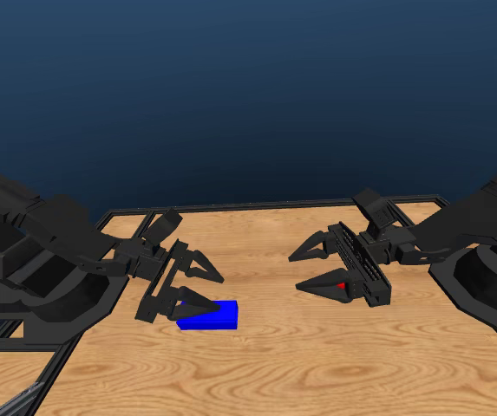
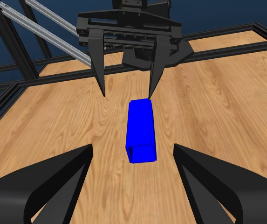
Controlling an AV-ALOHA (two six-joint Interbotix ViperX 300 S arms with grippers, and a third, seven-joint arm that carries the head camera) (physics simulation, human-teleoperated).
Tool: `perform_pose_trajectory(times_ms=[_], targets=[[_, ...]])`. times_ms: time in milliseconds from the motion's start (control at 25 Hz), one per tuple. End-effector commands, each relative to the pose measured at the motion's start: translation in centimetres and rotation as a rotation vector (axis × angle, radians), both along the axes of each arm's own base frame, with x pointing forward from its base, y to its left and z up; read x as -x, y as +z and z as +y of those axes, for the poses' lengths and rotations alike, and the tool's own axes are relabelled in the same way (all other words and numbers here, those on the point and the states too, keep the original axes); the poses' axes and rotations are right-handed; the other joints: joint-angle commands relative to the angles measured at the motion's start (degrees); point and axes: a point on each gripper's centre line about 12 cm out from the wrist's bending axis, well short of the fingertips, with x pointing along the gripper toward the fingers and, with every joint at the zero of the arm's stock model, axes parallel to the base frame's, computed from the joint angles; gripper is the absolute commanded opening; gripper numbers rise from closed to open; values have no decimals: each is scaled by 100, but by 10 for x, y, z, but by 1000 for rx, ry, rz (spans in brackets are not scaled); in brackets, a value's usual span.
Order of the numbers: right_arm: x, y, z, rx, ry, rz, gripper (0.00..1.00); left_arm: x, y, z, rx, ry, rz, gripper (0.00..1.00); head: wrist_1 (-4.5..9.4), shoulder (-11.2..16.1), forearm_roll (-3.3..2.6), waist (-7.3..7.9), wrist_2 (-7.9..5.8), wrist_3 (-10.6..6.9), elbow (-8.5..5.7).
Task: Insert peg into socket
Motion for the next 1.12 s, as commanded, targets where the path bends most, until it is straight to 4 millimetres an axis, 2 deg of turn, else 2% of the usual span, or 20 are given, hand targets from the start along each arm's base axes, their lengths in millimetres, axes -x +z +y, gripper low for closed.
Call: perform_pose_trajectory(times_ms=[40,200,240,480,560,640,680,720,800,840,880,1040,1120], targets=[[-6,16,6,-3,14,-68,100,-1,0,-7,14,-29,80,100,2,40,-13,-66,18,2,-30],[0,19,10,2,22,-71,100,1,-20,-7,20,-19,147,100,10,74,-30,-111,11,-74,-16],[1,19,11,3,23,-68,100,0,-20,-7,27,-17,144,100,11,81,-31,-112,11,-85,-16],[12,20,19,-3,31,-65,100,4,-41,-1,13,7,201,100,21,152,-20,-67,16,-161,-27],[16,15,19,-7,26,-49,100,1,-43,-1,21,14,195,100,16,165,-17,-53,16,-185,-27],[19,13,19,-18,23,-39,100,6,-60,-1,14,16,249,100,20,169,-15,-36,11,-214,-28],[20,11,19,-22,18,-32,100,1,-59,-2,22,24,227,100,20,169,-13,-26,9,-223,-32],[22,9,19,-24,16,-28,100,6,-67,-2,19,23,260,100,14,170,-12,-19,9,-231,-31],[27,0,14,-31,-5,25,100,7,-69,-3,10,14,258,100,10,168,-10,2,-7,-258,-31],[32,-5,9,-38,-25,55,100,6,-73,-8,19,8,262,82,15,163,-9,14,-13,-268,-30],[36,-8,5,-37,-41,85,100,4,-70,-11,23,4,248,0,8,159,-7,26,-16,-276,-28],[62,-28,-17,-35,-119,226,100,8,-74,-13,29,5,253,0,-8,142,-9,29,-13,-342,-28],[72,-33,-24,-38,-145,276,100,10,-74,-13,29,5,255,0,-29,138,-28,2,-51,-412,-30]])
